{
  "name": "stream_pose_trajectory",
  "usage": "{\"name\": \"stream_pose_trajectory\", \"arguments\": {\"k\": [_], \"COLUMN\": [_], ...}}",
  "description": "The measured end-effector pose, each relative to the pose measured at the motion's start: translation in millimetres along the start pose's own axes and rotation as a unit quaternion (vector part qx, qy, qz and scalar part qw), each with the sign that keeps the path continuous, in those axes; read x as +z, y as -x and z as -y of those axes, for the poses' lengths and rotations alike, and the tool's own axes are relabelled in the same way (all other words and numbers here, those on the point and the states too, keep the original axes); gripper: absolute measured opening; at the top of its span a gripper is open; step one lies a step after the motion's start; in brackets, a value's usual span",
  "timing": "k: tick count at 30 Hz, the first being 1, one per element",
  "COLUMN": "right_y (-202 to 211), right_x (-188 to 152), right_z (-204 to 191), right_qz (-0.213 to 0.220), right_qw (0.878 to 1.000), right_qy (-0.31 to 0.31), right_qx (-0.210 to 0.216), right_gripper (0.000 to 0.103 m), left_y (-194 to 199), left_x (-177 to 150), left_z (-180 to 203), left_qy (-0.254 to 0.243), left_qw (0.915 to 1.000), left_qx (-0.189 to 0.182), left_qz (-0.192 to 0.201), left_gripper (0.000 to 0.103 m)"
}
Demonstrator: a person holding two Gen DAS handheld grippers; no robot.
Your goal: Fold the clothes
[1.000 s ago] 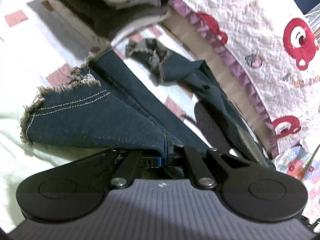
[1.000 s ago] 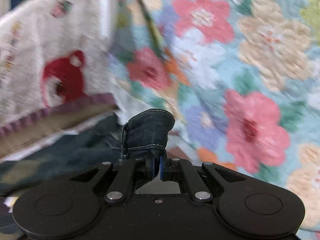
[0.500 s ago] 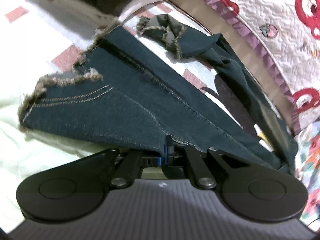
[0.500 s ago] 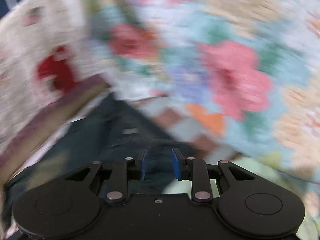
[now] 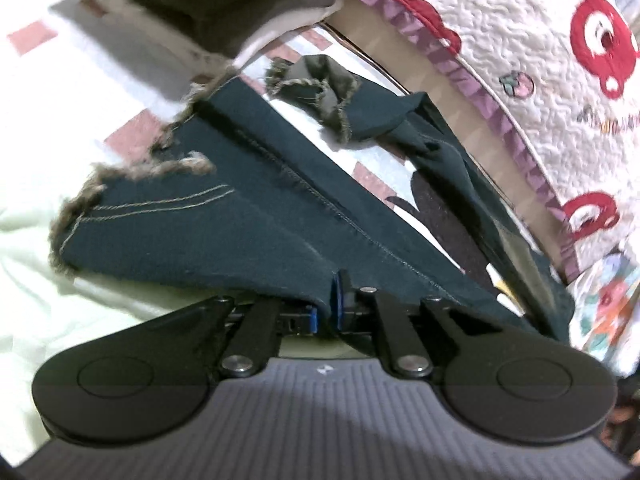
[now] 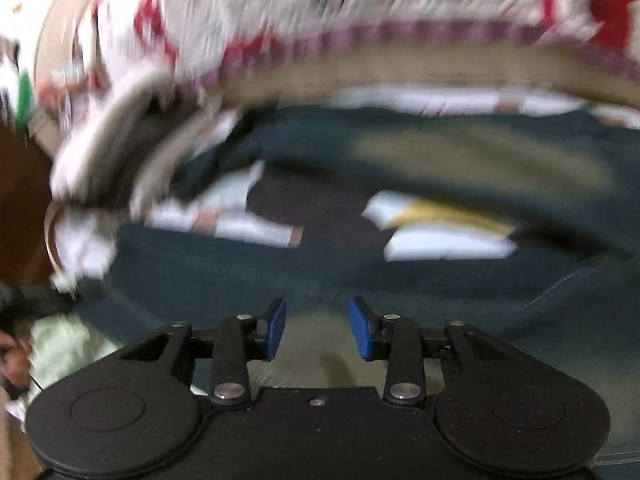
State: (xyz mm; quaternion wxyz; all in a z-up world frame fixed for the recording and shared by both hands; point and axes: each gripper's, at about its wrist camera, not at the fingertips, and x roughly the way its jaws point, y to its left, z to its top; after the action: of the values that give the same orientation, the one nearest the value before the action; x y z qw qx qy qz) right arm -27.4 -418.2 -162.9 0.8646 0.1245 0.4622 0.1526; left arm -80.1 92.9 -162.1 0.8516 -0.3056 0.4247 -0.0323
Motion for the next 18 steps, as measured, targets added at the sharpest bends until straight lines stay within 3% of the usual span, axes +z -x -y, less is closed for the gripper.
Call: {"name": "stream_pose_trajectory", "arguments": {"k": [3,6,9,14,17,18], "right_y": [-38,-50,-44,-58,-60,-59], "right_x": [-16,-36,-41,-38,-39,-40], "right_z": [-24,-28,-22,-2,-2,-3], "right_qz": [-0.05,-0.066,-0.062,-0.066,-0.056,-0.054], "right_qw": [0.997,0.997,0.997,0.996,0.997,0.997], "right_qy": [0.027,0.01,0.0,-0.054,-0.051,-0.049], "right_qx": [-0.043,-0.05,-0.036,0.0,0.008,0.008], "right_gripper": [0.041,0.042,0.042,0.043,0.043,0.044], "left_y": [5,5,5,-3,-13,-13], "left_x": [3,5,8,13,20,24], "left_z": [-14,-27,-38,-59,-65,-61], "left_qy": [0.018,0.048,0.069,0.113,0.129,0.112], "left_qw": [0.9997,0.9986,0.997,0.9926,0.9905,0.9924], "left_qx": [-0.001,-0.006,-0.012,-0.005,-0.004,0.004], "left_qz": [0.014,0.022,0.035,0.045,0.047,0.051], "left_gripper": [0.015,0.016,0.022,0.04,0.041,0.034]}}
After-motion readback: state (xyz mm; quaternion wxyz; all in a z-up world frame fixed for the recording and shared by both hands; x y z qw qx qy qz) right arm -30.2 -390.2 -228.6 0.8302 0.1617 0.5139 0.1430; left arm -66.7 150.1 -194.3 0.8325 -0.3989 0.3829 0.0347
